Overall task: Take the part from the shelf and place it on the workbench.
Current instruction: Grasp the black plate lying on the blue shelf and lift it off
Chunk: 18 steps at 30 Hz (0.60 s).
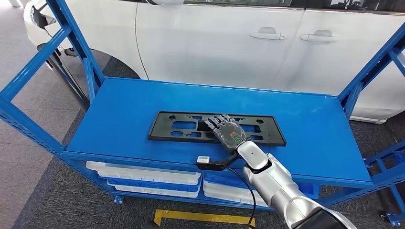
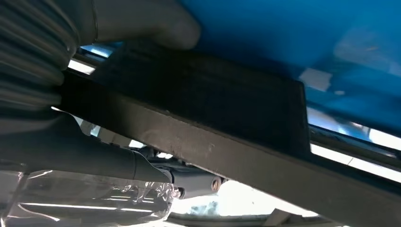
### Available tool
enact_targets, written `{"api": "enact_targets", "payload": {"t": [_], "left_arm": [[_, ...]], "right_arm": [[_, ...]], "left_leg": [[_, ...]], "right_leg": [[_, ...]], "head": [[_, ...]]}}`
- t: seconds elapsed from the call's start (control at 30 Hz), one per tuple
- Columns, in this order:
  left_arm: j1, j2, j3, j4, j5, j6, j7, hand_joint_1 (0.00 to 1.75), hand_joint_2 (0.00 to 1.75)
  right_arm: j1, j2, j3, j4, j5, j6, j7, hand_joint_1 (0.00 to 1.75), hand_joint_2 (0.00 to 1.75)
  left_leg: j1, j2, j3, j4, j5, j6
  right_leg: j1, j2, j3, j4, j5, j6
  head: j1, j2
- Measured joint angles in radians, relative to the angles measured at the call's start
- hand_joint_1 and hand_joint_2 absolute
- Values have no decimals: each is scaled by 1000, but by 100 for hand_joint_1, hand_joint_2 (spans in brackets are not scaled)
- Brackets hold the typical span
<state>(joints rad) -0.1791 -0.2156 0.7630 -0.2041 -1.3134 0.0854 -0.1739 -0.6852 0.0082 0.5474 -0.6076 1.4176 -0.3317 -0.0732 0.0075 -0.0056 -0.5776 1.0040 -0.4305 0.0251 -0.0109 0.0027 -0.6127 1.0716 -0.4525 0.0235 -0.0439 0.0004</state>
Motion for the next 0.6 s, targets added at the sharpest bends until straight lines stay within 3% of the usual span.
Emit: {"api": "enact_targets", "payload": {"t": [0.07,0.13,0.2,0.23,0.3,0.37,0.4,0.43,0.5,0.53,0.6], "left_arm": [[-2,-1,0,0,3,2,1,0,0],[-2,-1,0,0,5,3,2,0,0],[-1,-1,0,0,6,5,4,0,0],[-1,-1,0,0,7,6,5,0,0],[1,-1,0,0,8,9,8,0,0],[6,0,0,0,11,12,10,0,0],[8,1,0,0,12,14,10,0,0],[10,3,0,0,14,15,9,0,0],[11,5,0,0,17,17,5,0,0],[11,5,0,0,20,17,3,0,0],[13,6,0,0,25,17,-2,0,0]], "right_arm": [[-21,13,0,39,0,-12,-1,175,175],[-34,22,0,65,1,-22,-2,175,175],[-44,30,0,81,2,-29,-3,175,175],[-48,33,1,86,3,-36,-5,175,175],[-51,38,1,94,2,-55,-12,175,175],[-49,39,1,92,-5,-71,-26,175,175],[-47,37,0,83,-16,-74,-39,175,175],[-42,34,-1,64,-33,-74,-55,175,175],[-26,23,-8,-1,-84,-63,-95,175,175],[-17,14,-13,-46,-120,-51,-118,175,175],[6,-11,-24,-148,-210,-17,-170,175,175]], "left_leg": [[-2,-1,-4,1,1,-10],[-3,-1,-5,-1,3,-22],[-2,-1,-15,21,-15,-32],[-1,-1,-33,60,-39,-37],[2,0,-97,193,-104,-44],[4,0,-150,298,-135,-48],[4,0,-150,296,-120,-48],[5,0,-131,252,-87,-47],[4,0,-61,110,-18,-43],[4,0,-37,57,-1,-38],[0,-2,-22,19,0,-27]], "right_leg": [[5,0,28,-66,14,-8],[6,1,26,-69,17,-17],[1,0,30,-78,23,-28],[-1,-1,31,-83,25,-34],[0,-3,31,-83,25,-39],[1,-3,31,-81,24,-40],[2,-3,31,-80,22,-39],[2,-2,32,-77,20,-38],[4,0,33,-70,13,-31],[5,0,32,-67,10,-27],[8,0,26,-62,8,-16]], "head": [[0,0],[0,0],[0,0],[0,0],[0,0],[0,0],[0,0],[0,0],[0,0],[0,0],[0,0]]}}
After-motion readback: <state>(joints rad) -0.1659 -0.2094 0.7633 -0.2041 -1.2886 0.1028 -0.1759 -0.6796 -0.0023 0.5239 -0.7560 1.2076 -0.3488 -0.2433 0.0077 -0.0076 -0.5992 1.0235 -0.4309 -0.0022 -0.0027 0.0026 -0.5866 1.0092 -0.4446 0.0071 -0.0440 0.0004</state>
